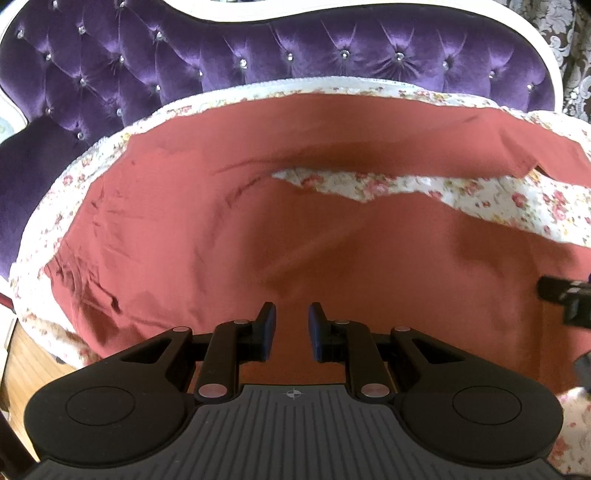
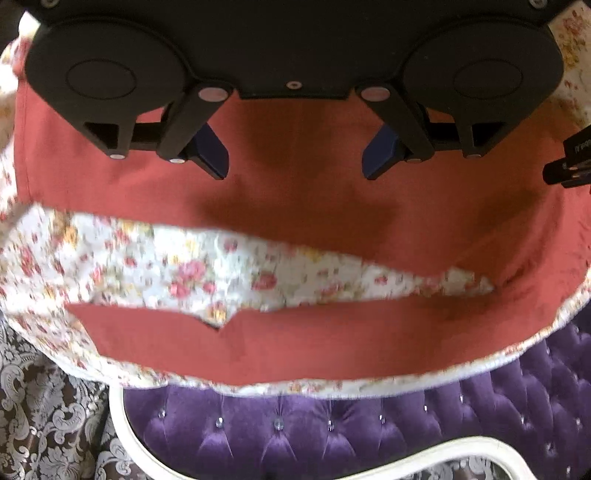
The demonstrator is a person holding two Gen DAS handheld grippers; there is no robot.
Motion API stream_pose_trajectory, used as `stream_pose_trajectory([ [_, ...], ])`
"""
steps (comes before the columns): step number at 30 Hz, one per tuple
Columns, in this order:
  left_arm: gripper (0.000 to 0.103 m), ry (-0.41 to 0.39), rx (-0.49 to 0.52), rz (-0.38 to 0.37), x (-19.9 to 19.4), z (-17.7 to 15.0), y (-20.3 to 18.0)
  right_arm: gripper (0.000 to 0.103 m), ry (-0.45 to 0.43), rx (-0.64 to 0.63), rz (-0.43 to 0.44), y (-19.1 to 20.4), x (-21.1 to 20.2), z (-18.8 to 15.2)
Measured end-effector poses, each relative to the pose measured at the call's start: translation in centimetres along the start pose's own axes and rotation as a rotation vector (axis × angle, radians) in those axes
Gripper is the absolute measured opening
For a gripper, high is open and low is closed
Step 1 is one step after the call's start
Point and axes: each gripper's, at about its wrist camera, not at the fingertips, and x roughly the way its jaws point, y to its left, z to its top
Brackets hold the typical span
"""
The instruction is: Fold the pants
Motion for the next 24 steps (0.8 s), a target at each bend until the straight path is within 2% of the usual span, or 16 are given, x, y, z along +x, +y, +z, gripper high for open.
stream_pose_trajectory([
  [1, 0.019, -0.004, 0.002, 0.005, 0.2, 0.3, 0.1, 0.074, 0.009, -0.003, 0.016, -0.3, 0.3, 0.6],
  [2, 0.019, -0.004, 0.003, 0.009, 0.4, 0.7, 0.1, 0.063, 0.027, -0.006, 0.026, -0.6, 0.8, 1.2],
  [4, 0.019, -0.003, 0.002, 0.009, 0.9, 1.4, 0.3, 0.049, 0.074, -0.003, 0.047, -1.4, 2.2, 2.6],
  [7, 0.019, 0.000, 0.000, 0.012, 1.7, 2.5, 0.6, 0.040, 0.053, -0.020, 0.083, -2.1, 3.4, 4.4],
  [9, 0.019, 0.001, 0.002, 0.019, 2.4, 3.3, 0.8, 0.040, 0.008, -0.046, 0.097, -2.3, 3.8, 6.1],
  [12, 0.019, 0.009, -0.007, 0.021, 3.4, 4.4, 1.1, 0.046, -0.068, -0.062, 0.149, -2.8, 4.8, 9.4],
  [13, 0.019, 0.010, -0.011, 0.017, 3.8, 4.9, 1.2, 0.050, -0.099, -0.074, 0.178, -2.9, 5.1, 10.5],
  [14, 0.019, 0.010, -0.014, 0.015, 4.1, 5.3, 1.3, 0.060, -0.119, -0.086, 0.202, -3.1, 5.7, 11.5],
  [15, 0.019, 0.011, -0.018, 0.015, 4.4, 5.7, 1.4, 0.063, -0.118, -0.095, 0.211, -3.1, 6.4, 12.8],
  [17, 0.019, 0.010, -0.023, 0.017, 5.1, 6.5, 1.5, 0.060, -0.049, -0.147, 0.223, -2.5, 8.2, 15.3],
  [19, 0.019, 0.015, -0.022, 0.016, 5.9, 7.3, 1.6, 0.057, -0.054, -0.187, 0.250, -1.9, 9.9, 17.4],
  [24, 0.019, 0.030, -0.008, 0.019, 7.6, 8.5, 1.5, 0.057, -0.052, -0.305, 0.237, 0.3, 14.6, 20.7],
])
